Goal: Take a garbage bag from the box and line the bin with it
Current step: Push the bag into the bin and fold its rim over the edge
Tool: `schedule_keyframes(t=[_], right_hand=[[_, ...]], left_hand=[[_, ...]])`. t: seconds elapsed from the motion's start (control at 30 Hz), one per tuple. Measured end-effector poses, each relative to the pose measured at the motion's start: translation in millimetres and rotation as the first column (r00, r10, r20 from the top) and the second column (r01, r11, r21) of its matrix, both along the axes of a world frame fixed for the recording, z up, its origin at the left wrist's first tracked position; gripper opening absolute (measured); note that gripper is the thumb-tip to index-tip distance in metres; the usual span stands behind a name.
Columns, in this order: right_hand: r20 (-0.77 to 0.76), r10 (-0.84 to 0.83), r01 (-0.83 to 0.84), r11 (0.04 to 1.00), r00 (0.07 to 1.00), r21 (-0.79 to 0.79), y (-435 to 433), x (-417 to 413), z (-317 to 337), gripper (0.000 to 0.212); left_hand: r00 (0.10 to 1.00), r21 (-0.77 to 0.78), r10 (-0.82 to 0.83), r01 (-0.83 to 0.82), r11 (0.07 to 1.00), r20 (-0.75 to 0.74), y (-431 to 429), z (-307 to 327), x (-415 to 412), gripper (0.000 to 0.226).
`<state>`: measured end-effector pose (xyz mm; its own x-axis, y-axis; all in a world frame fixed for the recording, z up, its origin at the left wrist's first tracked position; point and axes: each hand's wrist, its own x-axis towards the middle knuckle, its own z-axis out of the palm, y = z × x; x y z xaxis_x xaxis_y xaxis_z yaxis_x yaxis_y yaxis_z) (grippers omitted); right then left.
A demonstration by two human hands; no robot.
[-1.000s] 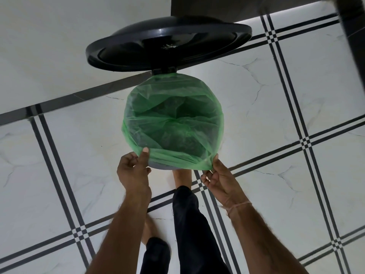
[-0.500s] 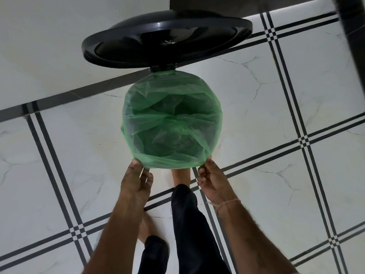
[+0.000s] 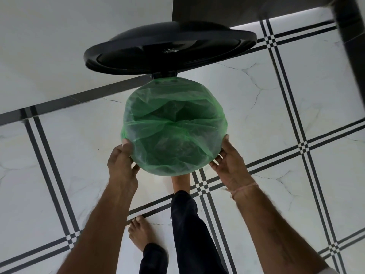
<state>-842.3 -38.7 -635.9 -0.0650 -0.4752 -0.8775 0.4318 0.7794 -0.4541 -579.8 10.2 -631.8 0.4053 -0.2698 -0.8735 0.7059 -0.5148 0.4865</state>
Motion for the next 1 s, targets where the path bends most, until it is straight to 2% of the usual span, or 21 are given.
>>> schedule_keyframes(t=[0.13,0.2,0.3,0.33,0.37,0.4,0.43,0.47,0.5,0.53,0.57,0.6,0.67,0.73,0.77,0.8,0.83,0.9,1.0], right_hand=[[-0.039,0.026,-0.022,0.996,0.999,0.087,-14,5,-4,0.040],[-0.029,0.078,-0.075,0.993,0.997,0.093,-17,5,-7,0.038],[-0.044,0.109,-0.103,0.986,0.993,0.128,-20,1,-8,0.035],[-0.100,0.126,-0.111,0.983,0.987,0.147,-19,4,-7,0.037],[-0.207,0.136,-0.108,0.984,0.969,0.142,-17,7,-4,0.037],[-0.386,0.135,-0.113,0.990,0.913,0.079,-15,10,-3,0.034],[-0.632,0.103,-0.171,0.984,0.768,-0.047,-13,15,2,0.027],[-0.812,0.031,-0.327,0.924,0.583,-0.200,-11,21,9,0.019],[-0.884,-0.037,-0.520,0.797,0.465,-0.307,-13,30,16,0.012],[-0.905,-0.031,-0.688,0.639,0.424,-0.344,-16,43,20,0.009],[-0.920,0.043,-0.812,0.487,0.391,-0.322,-22,60,19,0.010],[-0.937,0.146,-0.902,0.351,0.318,-0.251,-30,77,17,0.013],[-0.935,0.347,-0.993,0.113,0.070,-0.032,-44,108,1,0.017],[-0.858,0.457,-0.972,-0.106,-0.236,0.210,-58,129,-26,0.030],[-0.799,0.479,-0.932,-0.180,-0.363,0.316,-63,136,-42,0.042],[-0.744,0.497,-0.894,-0.218,-0.446,0.391,-66,140,-58,0.054],[-0.700,0.513,-0.865,-0.233,-0.497,0.444,-68,143,-74,0.065],[-0.629,0.557,-0.831,-0.244,-0.542,0.500,-70,144,-104,0.075],[-0.570,0.618,-0.821,-0.241,-0.541,0.518,-75,139,-122,0.075]], left_hand=[[0.989,0.013,0.082,-0.081,0.997,-0.125,-2,-1,3,0.024],[0.988,0.016,0.066,-0.064,0.998,-0.139,-2,-3,5,0.022],[1.000,0.088,0.001,-0.001,0.996,-0.002,-3,-11,6,0.008],[0.996,0.121,-0.001,-0.010,0.993,0.088,-3,-13,8,0.003],[0.982,0.140,-0.003,-0.024,0.990,0.188,-4,-13,9,0.009],[0.965,0.125,-0.004,-0.030,0.992,0.263,-6,-12,9,0.016],[0.951,0.085,-0.015,-0.012,0.996,0.310,-12,-9,10,0.023],[0.942,0.046,-0.046,0.033,0.998,0.332,-19,-5,11,0.032],[0.935,0.013,-0.097,0.099,0.995,0.342,-27,-3,11,0.038],[0.922,-0.011,-0.154,0.168,0.986,0.354,-35,-3,11,0.043],[0.902,-0.030,-0.209,0.237,0.971,0.378,-42,-6,12,0.045],[0.873,-0.040,-0.254,0.297,0.954,0.415,-47,-10,12,0.045],[0.803,-0.020,-0.323,0.384,0.923,0.501,-53,-18,13,0.043],[0.737,0.002,-0.349,0.427,0.904,0.578,-58,-25,16,0.042],[0.716,-0.003,-0.346,0.438,0.899,0.607,-59,-28,18,0.041],[0.702,-0.020,-0.340,0.451,0.893,0.625,-61,-29,18,0.041],[0.699,-0.039,-0.334,0.459,0.887,0.633,-62,-31,20,0.041],[0.703,-0.085,-0.319,0.475,0.876,0.636,-62,-34,22,0.042],[0.715,-0.133,-0.304,0.485,0.864,0.629,-62,-36,25,0.042]])
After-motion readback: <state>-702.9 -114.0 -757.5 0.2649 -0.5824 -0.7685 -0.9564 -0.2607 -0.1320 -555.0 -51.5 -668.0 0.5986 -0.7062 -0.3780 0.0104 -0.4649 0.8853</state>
